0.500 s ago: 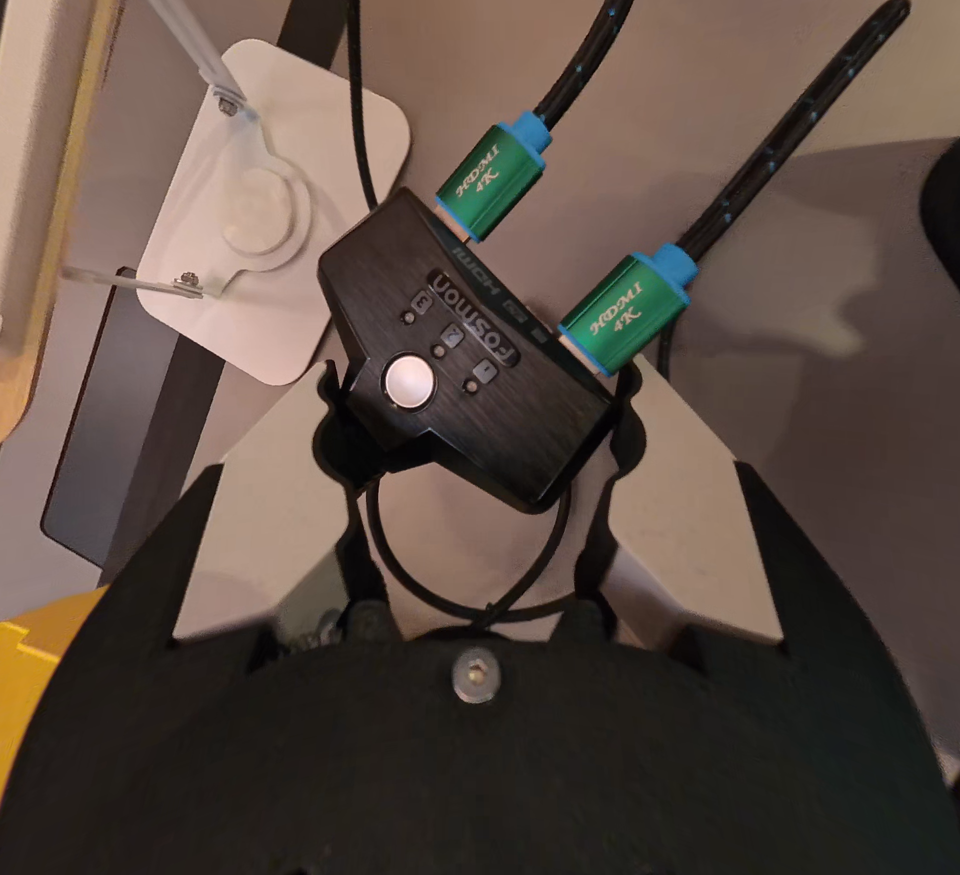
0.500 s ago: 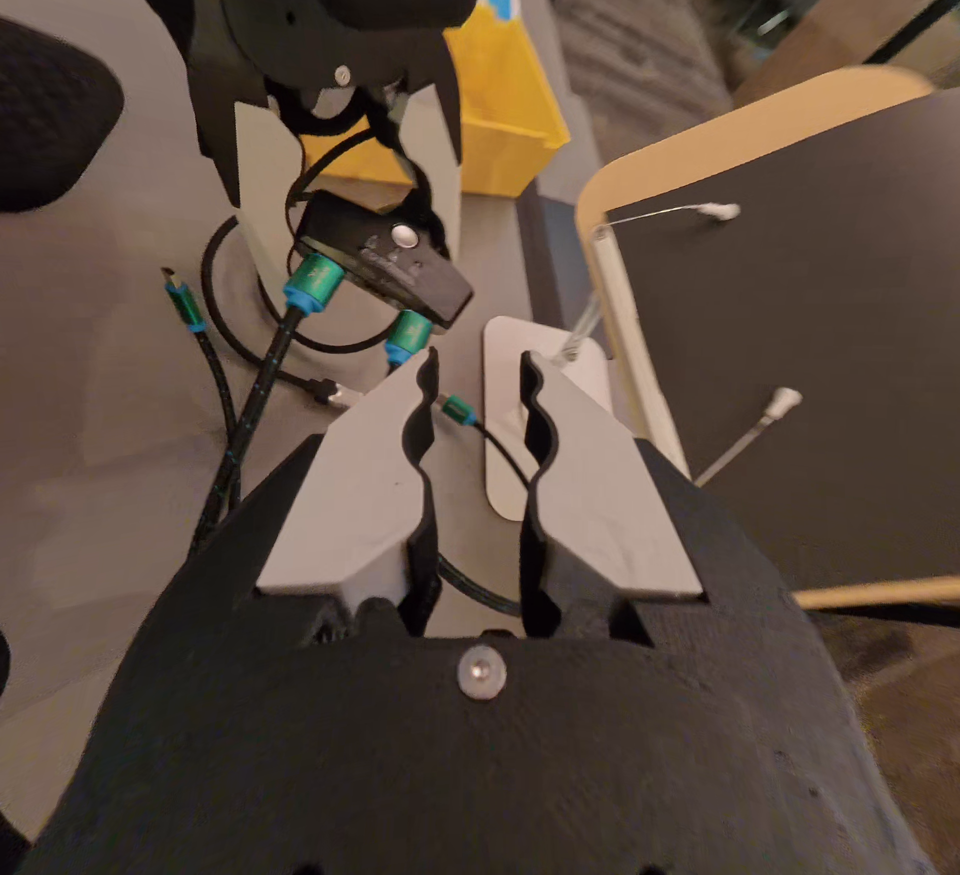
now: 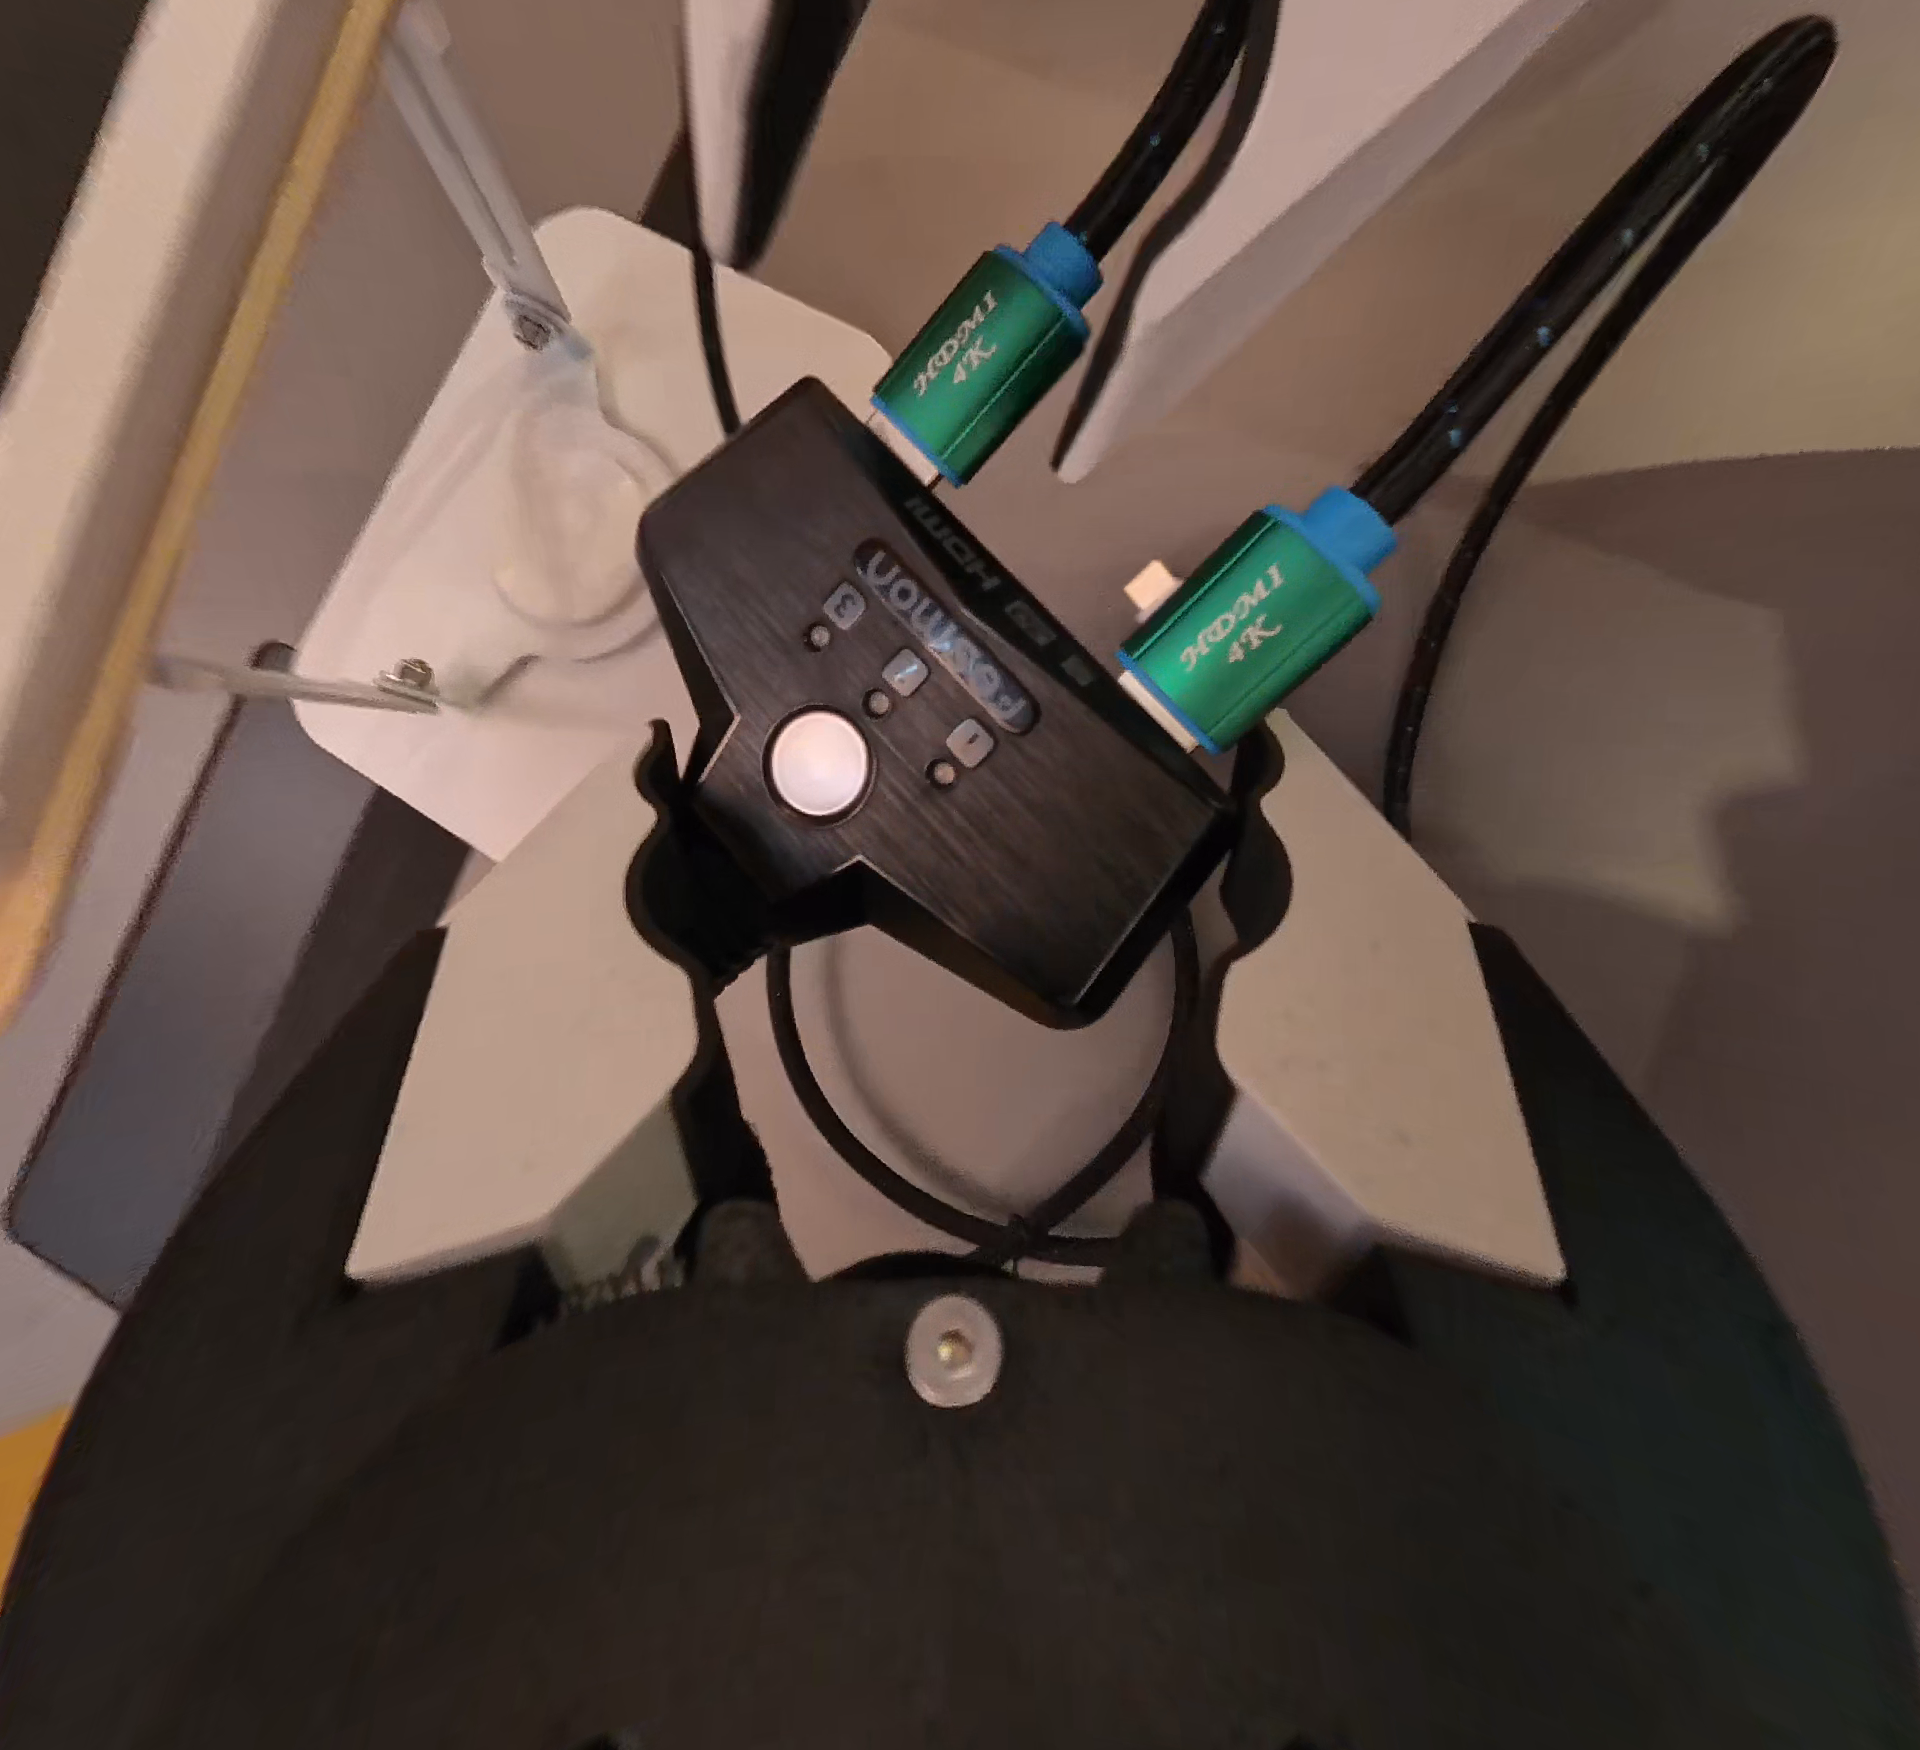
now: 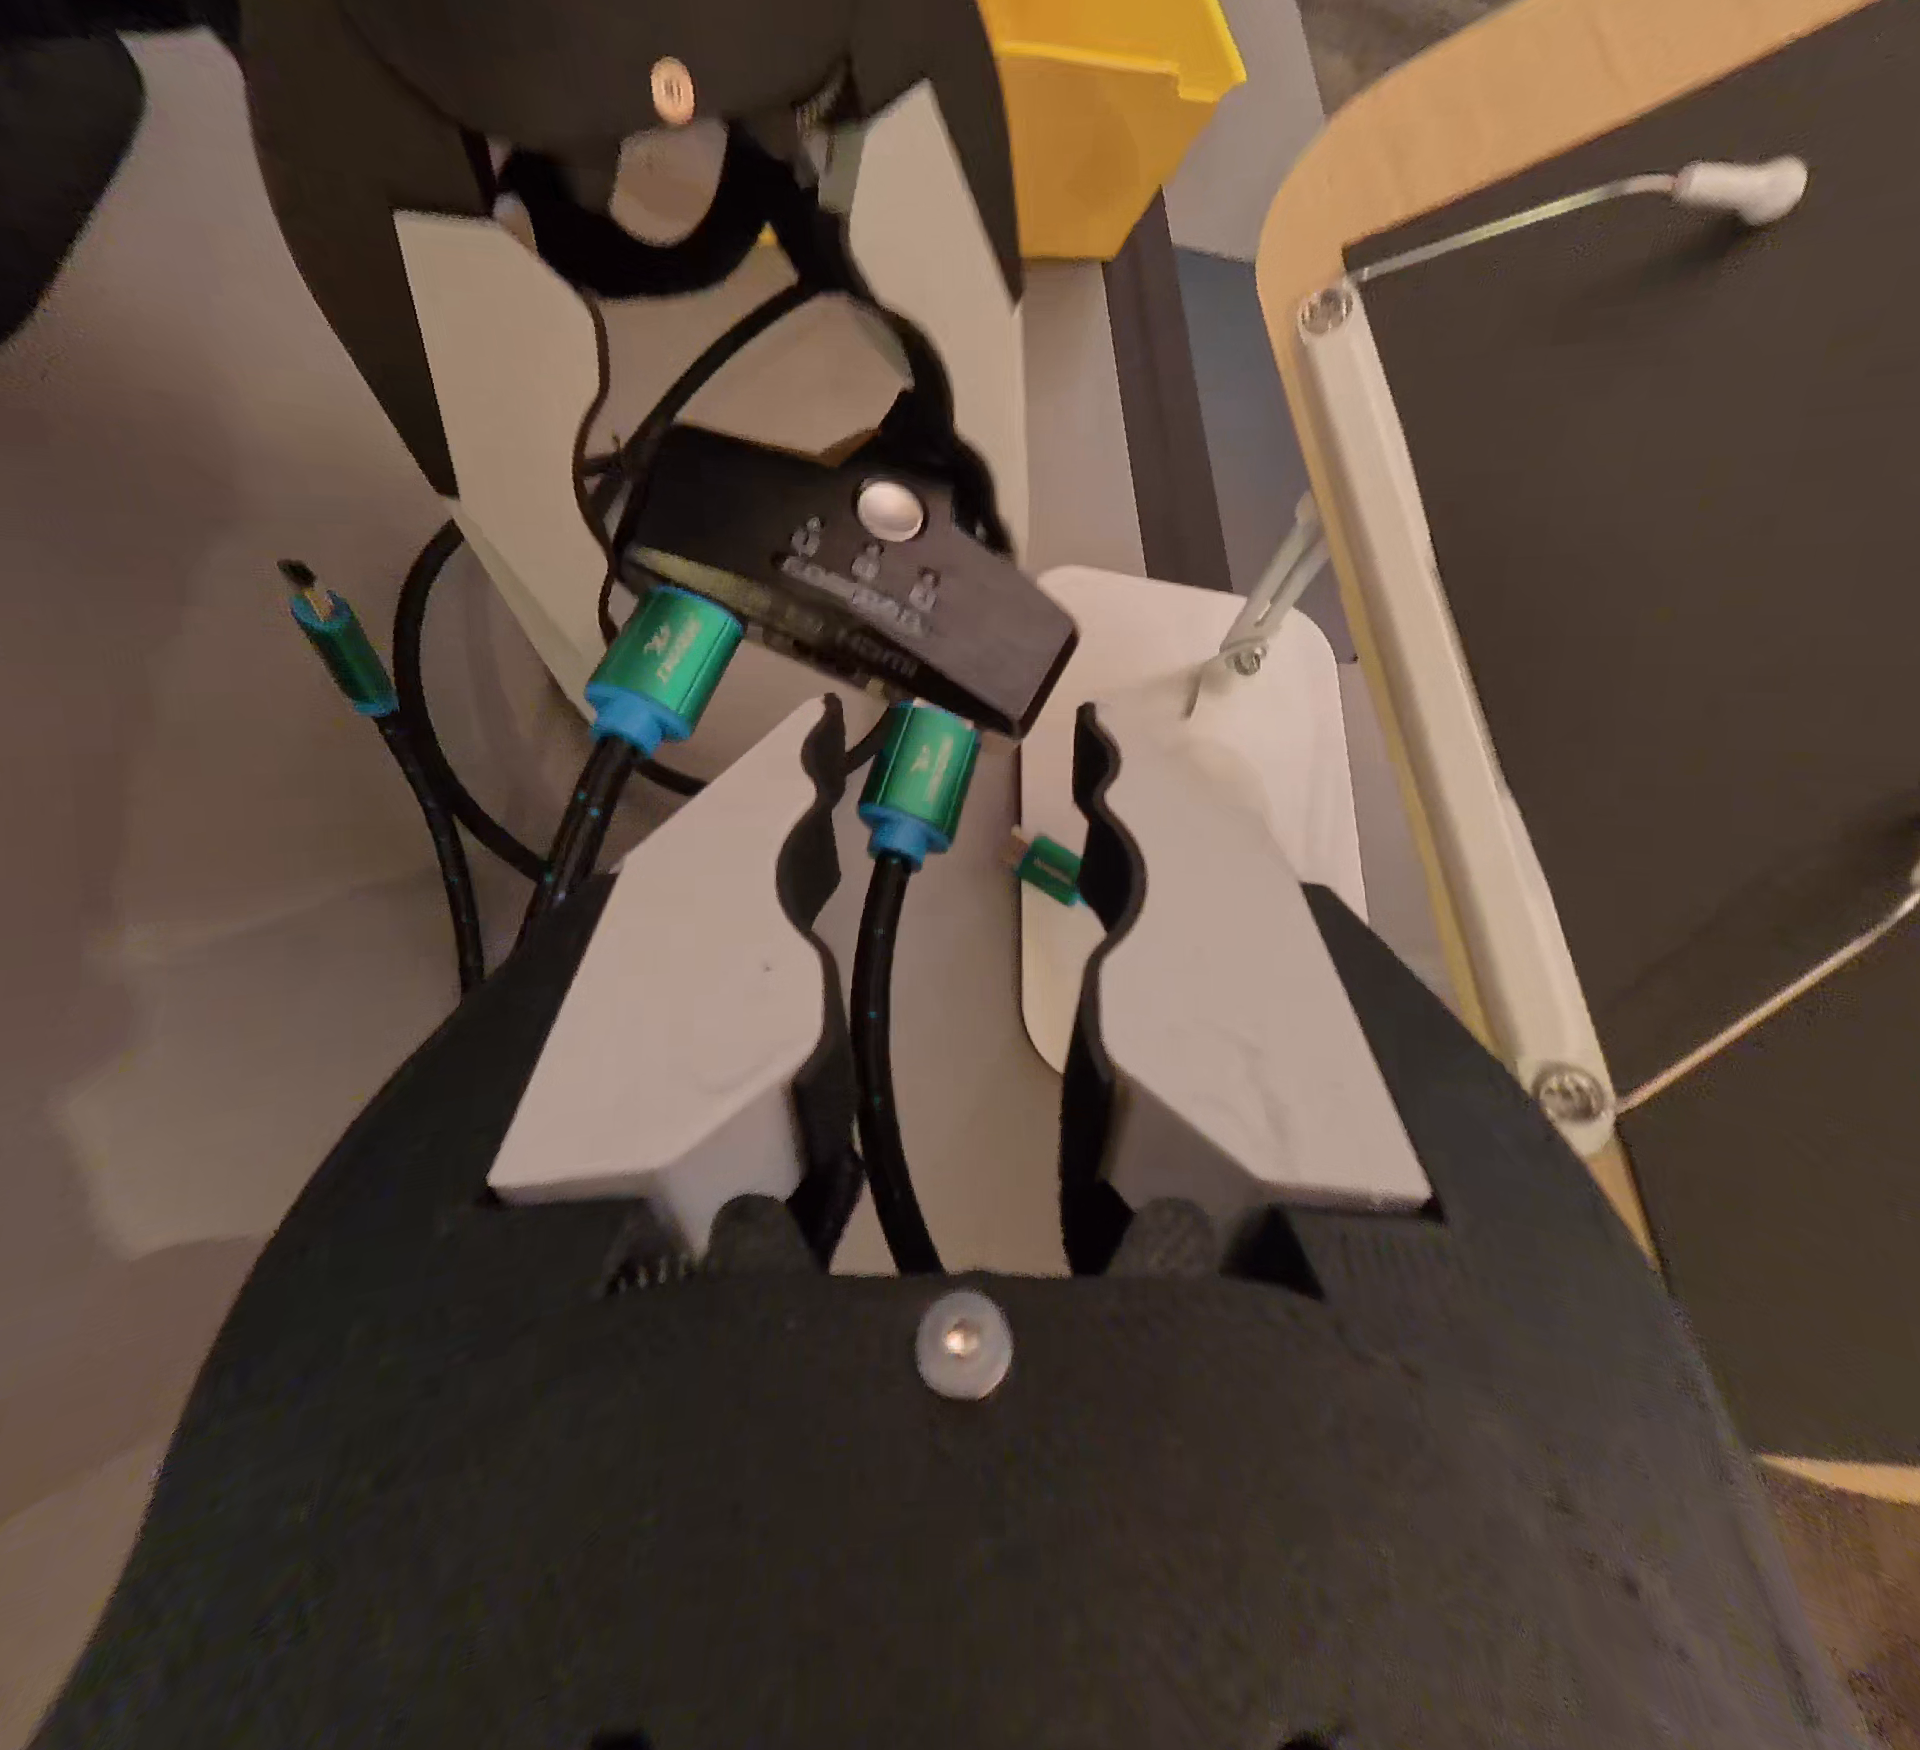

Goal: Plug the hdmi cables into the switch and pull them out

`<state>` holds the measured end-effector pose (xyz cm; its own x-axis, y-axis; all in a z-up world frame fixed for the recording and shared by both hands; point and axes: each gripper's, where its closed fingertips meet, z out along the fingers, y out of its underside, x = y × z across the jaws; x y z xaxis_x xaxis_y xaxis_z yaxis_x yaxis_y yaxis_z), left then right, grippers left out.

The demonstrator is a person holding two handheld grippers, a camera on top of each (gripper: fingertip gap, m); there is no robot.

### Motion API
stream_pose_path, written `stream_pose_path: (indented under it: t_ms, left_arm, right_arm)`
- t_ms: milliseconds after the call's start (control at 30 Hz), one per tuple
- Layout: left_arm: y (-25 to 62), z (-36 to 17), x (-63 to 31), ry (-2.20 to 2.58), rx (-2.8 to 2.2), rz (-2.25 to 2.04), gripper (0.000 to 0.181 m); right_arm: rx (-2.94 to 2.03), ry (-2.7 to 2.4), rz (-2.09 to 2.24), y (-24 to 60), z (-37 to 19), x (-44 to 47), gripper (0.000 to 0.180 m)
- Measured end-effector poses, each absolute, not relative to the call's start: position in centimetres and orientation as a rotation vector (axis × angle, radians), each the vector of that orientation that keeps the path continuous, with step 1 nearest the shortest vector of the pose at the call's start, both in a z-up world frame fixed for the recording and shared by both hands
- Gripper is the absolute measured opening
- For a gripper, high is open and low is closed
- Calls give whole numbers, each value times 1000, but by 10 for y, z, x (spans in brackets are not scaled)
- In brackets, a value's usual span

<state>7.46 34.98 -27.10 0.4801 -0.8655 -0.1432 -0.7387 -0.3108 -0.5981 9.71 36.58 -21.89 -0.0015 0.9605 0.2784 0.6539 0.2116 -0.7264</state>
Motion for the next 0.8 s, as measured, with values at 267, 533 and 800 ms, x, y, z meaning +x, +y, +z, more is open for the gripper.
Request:
stream_pose_path:
  t_ms: [267, 533, 800]
  left_arm:
    - [371, -262, 86, 1307, -2047, -233, 104]
    - [370, -270, 85, 1276, -2023, -353, 104]
    - [372, -263, 73, 1218, -2035, -405, 104]
  right_arm:
    - [-1528, -1640, 561, 380, -215, 109, 33]
    - [-1484, -1662, 526, 382, -216, 105, 26]
    - [-1278, -1708, 514, 335, -166, 102, 24]
